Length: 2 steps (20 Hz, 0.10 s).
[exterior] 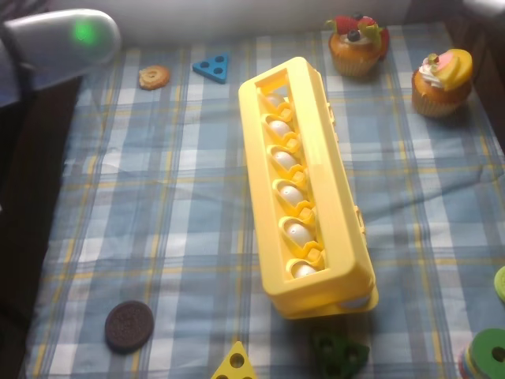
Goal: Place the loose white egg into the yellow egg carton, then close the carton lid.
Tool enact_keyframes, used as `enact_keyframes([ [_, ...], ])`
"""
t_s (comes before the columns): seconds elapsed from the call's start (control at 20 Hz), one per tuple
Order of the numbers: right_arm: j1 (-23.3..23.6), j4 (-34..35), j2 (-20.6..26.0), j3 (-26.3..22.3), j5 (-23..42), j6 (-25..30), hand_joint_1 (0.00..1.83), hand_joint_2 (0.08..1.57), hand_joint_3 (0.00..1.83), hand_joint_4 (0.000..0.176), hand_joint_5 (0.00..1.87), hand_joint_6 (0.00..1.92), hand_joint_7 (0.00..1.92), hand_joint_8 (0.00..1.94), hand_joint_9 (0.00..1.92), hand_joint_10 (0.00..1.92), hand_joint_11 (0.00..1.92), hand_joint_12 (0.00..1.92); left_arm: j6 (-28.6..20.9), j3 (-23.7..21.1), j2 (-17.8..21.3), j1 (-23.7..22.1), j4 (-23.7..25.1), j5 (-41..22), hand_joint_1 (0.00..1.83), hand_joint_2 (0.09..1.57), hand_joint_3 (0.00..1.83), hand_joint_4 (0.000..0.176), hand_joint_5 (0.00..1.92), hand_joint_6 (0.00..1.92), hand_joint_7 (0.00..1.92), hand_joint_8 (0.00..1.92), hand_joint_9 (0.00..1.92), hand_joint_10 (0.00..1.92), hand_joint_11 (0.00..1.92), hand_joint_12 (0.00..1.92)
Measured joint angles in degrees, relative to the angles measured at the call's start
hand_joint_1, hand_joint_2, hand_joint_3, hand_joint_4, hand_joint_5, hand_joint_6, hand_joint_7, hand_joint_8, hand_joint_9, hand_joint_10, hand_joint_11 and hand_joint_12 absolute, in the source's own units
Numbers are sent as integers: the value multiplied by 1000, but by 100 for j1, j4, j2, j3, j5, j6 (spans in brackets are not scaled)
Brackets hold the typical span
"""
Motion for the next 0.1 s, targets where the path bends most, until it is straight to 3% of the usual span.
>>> enact_keyframes([
  [0.05, -144, 142, 20, -33, 358, 0, 458, 1142, 0, 17, 0, 0, 0, 0, 0, 0, 0, 0, 31, -17, 46, 247, -190, -411, 276, 1238, 10, 130, 0, 0, 0, 0, 0, 0, 0, 0],
  [0.1, -247, 223, 55, -59, 627, 0, 515, 1147, 0, 9, 0, 0, 0, 0, 0, 0, 0, 0, 42, -17, 52, 439, -446, -802, 317, 1243, 8, 116, 0, 0, 0, 0, 0, 0, 0, 0],
])
